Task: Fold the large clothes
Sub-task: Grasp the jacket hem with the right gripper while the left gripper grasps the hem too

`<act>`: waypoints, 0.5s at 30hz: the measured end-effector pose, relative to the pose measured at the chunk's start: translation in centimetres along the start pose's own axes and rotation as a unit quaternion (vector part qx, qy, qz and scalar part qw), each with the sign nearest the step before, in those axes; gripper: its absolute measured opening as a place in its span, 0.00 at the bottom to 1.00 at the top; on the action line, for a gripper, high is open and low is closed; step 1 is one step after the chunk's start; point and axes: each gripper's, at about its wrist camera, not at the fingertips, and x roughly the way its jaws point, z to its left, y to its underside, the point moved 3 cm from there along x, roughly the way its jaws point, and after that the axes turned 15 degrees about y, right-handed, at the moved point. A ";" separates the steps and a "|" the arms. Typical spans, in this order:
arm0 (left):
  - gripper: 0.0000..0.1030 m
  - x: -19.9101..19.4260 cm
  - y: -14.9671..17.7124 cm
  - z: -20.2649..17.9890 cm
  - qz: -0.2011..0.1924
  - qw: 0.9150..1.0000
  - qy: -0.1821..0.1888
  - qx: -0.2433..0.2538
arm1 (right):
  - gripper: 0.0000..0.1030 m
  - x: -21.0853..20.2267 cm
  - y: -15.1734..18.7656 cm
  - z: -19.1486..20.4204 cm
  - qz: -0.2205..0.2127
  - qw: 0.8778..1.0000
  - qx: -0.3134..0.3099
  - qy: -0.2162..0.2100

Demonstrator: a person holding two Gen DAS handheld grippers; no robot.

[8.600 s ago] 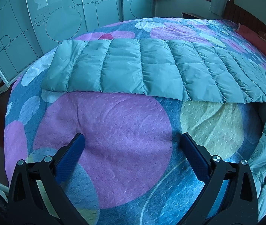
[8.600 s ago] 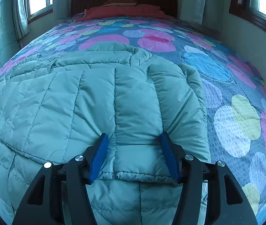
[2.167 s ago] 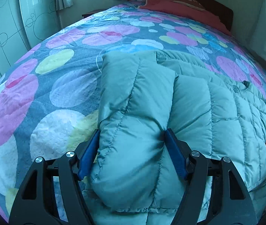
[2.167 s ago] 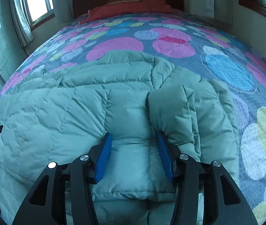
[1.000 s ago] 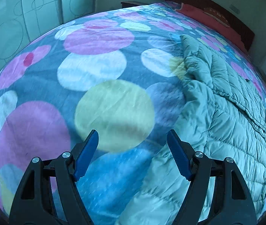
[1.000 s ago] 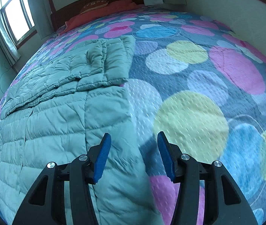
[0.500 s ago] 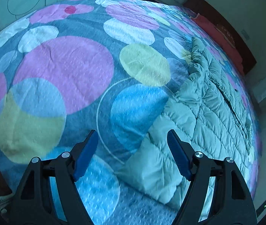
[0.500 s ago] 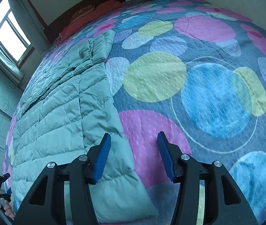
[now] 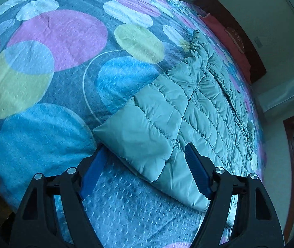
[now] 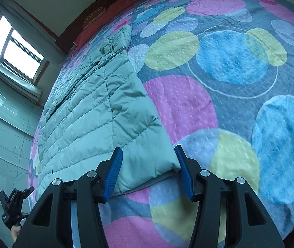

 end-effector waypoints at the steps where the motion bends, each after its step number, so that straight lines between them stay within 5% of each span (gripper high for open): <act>1: 0.72 0.0 0.1 0.0 0.000 1.000 0.007 0.000 | 0.50 0.0 0.2 0.3 0.002 1.000 -0.001 -0.010; 7: 0.59 0.7 0.0 -0.2 -0.008 1.000 0.015 0.014 | 0.50 0.6 0.7 2.7 -0.004 0.999 -0.019 -0.043; 9: 0.47 0.7 -0.3 -0.1 -0.012 1.000 0.014 0.016 | 0.47 0.5 0.8 3.1 -0.020 0.999 -0.023 -0.041; 11: 0.33 0.9 -0.4 -0.1 -0.011 1.000 0.017 0.020 | 0.29 0.8 0.7 3.1 -0.018 0.999 -0.018 -0.045; 15: 0.11 1.6 -0.4 0.2 0.002 0.999 0.034 0.013 | 0.13 1.4 0.4 2.9 -0.009 0.999 -0.002 -0.048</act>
